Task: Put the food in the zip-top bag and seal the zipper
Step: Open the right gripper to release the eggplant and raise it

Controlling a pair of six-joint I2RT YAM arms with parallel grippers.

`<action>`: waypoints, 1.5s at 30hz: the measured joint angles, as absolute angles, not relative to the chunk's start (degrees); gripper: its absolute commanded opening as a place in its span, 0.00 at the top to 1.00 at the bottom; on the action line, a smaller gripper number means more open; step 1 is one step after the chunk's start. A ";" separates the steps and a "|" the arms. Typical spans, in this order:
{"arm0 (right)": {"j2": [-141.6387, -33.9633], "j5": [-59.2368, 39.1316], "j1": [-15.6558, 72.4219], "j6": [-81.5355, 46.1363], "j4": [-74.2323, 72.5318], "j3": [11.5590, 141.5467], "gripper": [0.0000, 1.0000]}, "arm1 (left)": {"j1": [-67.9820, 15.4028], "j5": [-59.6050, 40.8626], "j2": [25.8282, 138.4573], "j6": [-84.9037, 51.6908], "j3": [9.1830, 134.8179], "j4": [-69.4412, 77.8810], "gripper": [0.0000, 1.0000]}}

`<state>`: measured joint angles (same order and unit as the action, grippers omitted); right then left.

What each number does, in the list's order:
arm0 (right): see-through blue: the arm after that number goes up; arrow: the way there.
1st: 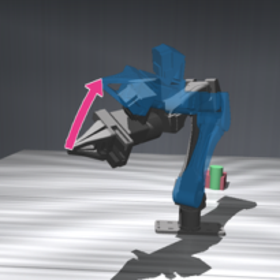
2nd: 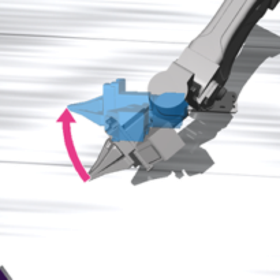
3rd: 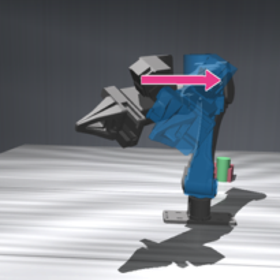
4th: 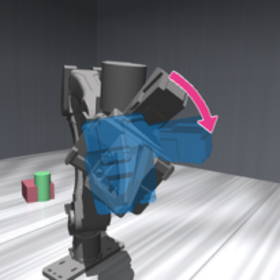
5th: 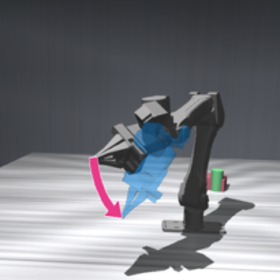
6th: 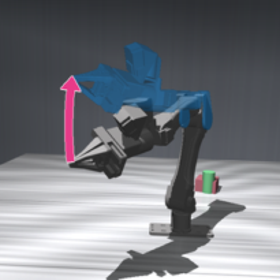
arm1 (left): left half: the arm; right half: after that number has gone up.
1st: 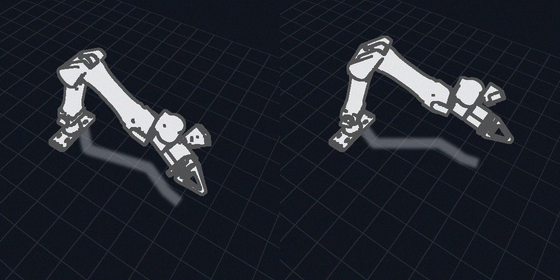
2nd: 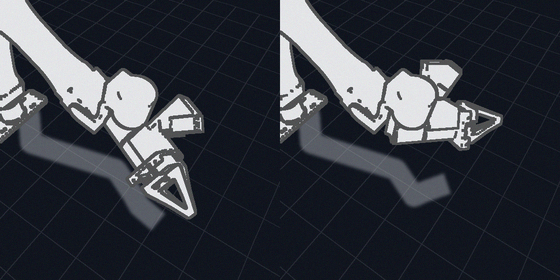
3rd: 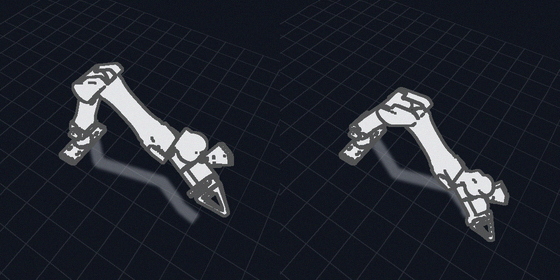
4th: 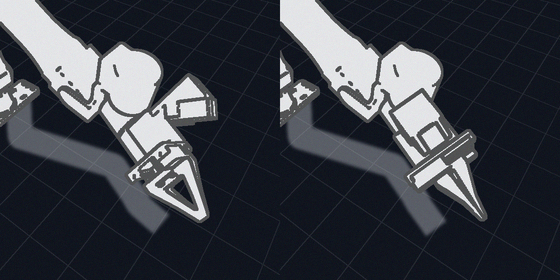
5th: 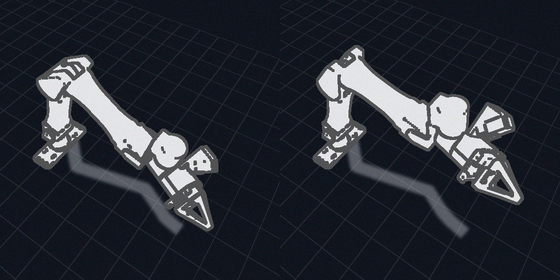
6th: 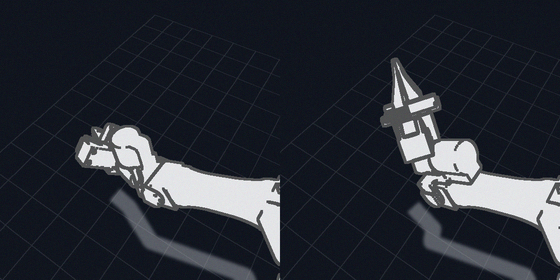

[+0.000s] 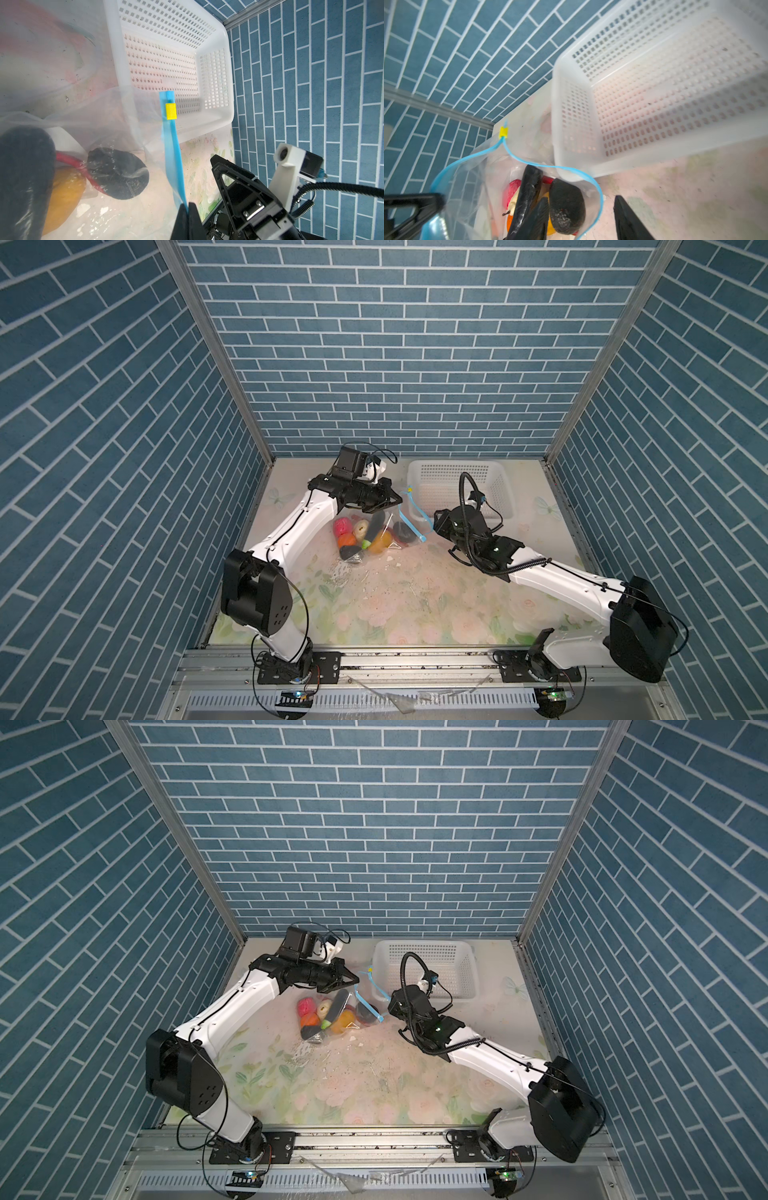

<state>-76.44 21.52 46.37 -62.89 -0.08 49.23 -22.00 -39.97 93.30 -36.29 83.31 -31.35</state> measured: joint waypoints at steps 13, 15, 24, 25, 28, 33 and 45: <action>-78.30 12.69 36.51 -81.78 -2.35 44.99 0.36 | -22.00 -39.72 92.47 -36.27 82.08 -31.33 1.00; -78.70 11.40 35.48 -83.61 -3.51 44.75 0.36 | -22.00 -39.72 92.47 -36.27 82.08 -31.33 1.00; -80.88 9.15 32.62 -90.52 -7.42 43.57 0.36 | -22.00 -39.75 92.47 -36.29 82.08 -31.35 1.00; -81.28 8.91 32.42 -91.57 -7.84 43.57 0.36 | -22.00 -39.75 92.47 -36.29 82.08 -31.35 1.00; -82.15 8.56 31.88 -94.21 -8.49 43.53 0.36 | -22.00 -39.75 92.47 -36.29 82.08 -31.35 1.00; -82.67 8.51 31.07 -96.92 -8.97 43.53 0.36 | -22.00 -39.75 92.47 -36.27 82.08 -31.38 1.00; -86.76 8.21 30.39 -98.78 -11.27 43.57 0.36 | -22.00 -39.75 91.59 -36.27 82.08 -31.62 1.00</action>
<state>-86.76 8.21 30.39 -98.78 -11.27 43.57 -22.00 -39.75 91.59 -36.27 82.08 -31.62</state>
